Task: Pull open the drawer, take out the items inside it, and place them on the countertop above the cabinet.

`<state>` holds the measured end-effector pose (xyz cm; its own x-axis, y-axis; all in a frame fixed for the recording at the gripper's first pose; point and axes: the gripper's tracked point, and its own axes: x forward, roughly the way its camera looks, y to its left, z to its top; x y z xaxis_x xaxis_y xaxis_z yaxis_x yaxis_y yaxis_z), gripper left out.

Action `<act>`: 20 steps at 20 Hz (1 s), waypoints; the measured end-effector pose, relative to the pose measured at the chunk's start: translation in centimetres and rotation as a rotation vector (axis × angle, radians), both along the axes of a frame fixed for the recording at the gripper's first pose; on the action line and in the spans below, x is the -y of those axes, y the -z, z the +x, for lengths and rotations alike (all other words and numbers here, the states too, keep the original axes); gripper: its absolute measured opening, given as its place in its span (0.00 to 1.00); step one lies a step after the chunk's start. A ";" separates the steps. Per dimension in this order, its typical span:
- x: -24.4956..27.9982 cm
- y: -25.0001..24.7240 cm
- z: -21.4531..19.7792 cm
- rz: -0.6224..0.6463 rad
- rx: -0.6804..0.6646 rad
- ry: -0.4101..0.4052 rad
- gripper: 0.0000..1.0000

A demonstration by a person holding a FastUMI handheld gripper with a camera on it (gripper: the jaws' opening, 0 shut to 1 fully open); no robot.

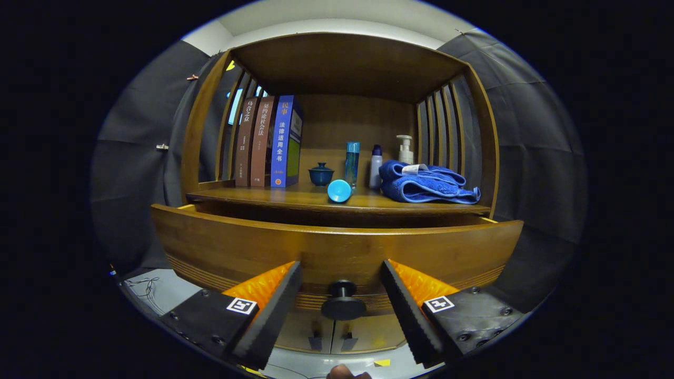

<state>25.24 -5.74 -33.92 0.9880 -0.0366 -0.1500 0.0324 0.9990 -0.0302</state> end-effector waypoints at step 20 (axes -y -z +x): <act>0.8 -1.8 5.2 -0.006 -0.022 0.015 1.00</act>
<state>30.49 -6.57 -32.14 0.9838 -0.0519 -0.1714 0.0462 0.9982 -0.0370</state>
